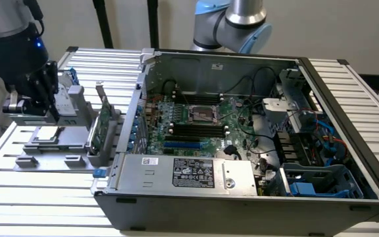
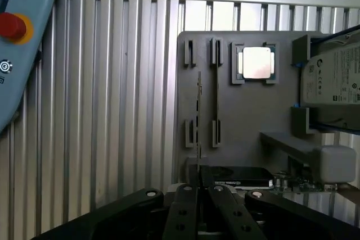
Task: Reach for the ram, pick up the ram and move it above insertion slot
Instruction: 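Pick up the ram and move it above insertion slot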
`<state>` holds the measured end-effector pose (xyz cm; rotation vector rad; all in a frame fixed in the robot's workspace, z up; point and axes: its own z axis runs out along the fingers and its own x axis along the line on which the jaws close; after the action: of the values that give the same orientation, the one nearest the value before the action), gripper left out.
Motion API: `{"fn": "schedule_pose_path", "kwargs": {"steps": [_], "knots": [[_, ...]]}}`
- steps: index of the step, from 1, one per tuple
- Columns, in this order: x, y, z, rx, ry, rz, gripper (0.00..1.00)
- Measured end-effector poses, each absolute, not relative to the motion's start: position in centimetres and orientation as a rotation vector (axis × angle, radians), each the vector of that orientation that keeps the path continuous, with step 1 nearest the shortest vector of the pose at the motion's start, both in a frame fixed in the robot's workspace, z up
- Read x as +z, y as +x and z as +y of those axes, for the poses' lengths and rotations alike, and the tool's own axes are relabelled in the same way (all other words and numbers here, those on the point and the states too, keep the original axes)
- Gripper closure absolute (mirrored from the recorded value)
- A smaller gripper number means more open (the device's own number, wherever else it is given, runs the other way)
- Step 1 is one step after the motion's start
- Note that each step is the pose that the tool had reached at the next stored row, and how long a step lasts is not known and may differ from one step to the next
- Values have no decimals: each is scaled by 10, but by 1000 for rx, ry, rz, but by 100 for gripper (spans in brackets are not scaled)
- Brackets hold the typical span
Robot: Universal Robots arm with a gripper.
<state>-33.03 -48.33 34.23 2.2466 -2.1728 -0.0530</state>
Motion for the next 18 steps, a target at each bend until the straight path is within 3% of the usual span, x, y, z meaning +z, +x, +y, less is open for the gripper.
{"fn": "schedule_pose_path", "kwargs": {"steps": [18], "knots": [[402,-260,-480,-55,2248,-2174,87]]}}
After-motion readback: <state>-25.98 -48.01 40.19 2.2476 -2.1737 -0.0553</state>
